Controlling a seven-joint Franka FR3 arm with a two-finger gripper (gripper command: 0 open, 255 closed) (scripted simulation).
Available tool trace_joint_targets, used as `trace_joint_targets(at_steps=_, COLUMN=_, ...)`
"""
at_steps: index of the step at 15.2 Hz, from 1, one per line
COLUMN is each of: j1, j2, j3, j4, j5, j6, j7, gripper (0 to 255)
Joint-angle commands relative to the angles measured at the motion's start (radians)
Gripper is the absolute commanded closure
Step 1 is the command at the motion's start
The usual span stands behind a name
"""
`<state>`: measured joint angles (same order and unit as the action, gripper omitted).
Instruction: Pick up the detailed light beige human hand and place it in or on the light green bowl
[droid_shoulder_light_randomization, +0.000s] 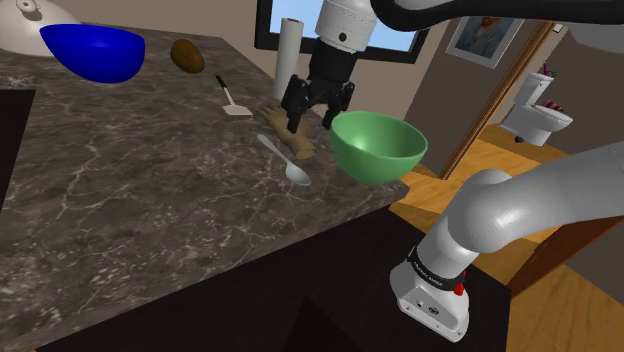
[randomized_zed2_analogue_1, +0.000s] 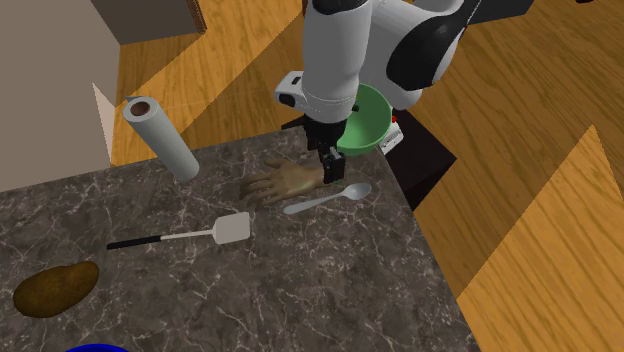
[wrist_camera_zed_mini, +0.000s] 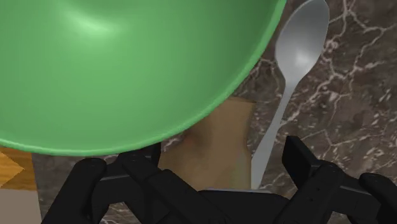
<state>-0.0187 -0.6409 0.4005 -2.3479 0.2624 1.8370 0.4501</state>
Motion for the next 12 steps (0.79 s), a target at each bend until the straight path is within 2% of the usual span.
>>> trace_joint_targets(at_steps=1, j1=0.001, j2=0.011, j3=0.015, j4=-0.019, j5=0.009, j6=0.02, j7=0.018, gripper=0)
trace_joint_targets(at_steps=7, j1=0.019, j2=0.029, j3=0.021, j4=-0.083, j5=0.011, j6=0.1, j7=0.024, gripper=0)
trace_joint_targets(at_steps=12, j1=0.025, j2=0.03, j3=0.017, j4=-0.083, j5=0.008, j6=0.101, j7=0.027, gripper=0)
